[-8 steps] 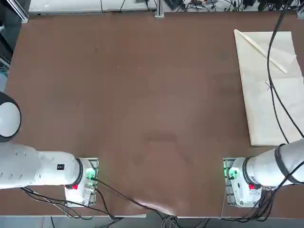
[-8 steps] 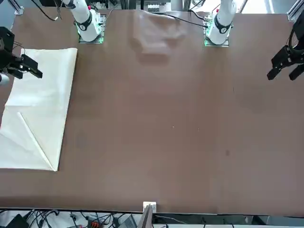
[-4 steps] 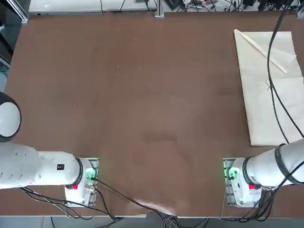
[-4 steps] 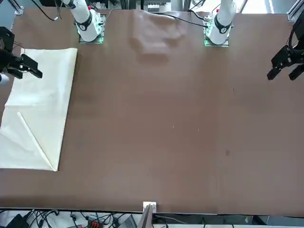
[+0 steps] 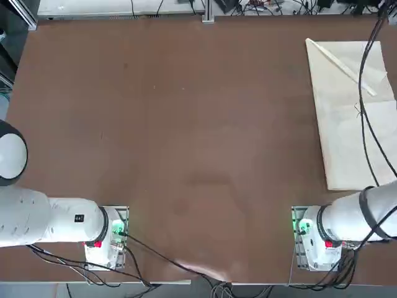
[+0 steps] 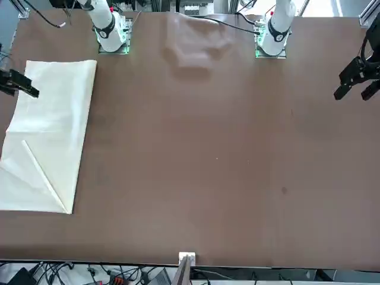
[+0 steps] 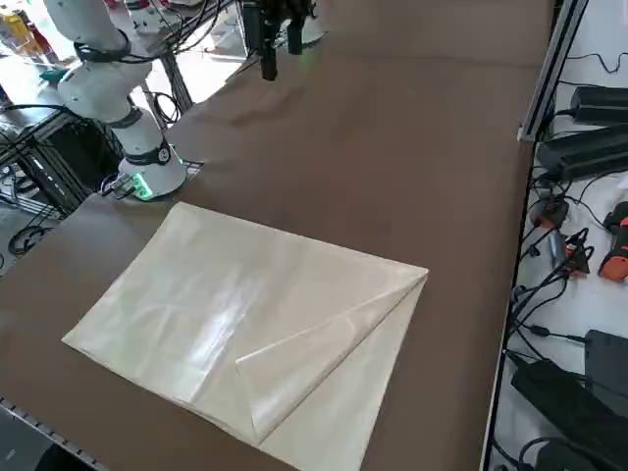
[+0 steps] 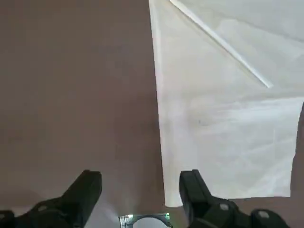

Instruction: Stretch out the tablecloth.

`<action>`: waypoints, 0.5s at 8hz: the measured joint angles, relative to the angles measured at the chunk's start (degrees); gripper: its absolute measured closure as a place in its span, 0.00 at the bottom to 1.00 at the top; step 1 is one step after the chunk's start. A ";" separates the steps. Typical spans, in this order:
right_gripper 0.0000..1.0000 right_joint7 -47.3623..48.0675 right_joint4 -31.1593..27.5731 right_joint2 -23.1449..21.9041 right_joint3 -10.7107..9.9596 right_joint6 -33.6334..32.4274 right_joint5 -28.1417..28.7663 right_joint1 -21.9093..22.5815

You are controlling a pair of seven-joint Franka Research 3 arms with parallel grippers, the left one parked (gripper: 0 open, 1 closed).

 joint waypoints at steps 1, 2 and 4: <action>0.00 -0.79 -0.97 0.25 -0.16 -0.02 -0.02 -2.05; 0.00 -2.85 -2.35 0.52 -0.21 0.27 -0.35 -3.90; 0.00 -14.17 -8.87 0.75 -0.38 7.66 -2.52 -8.75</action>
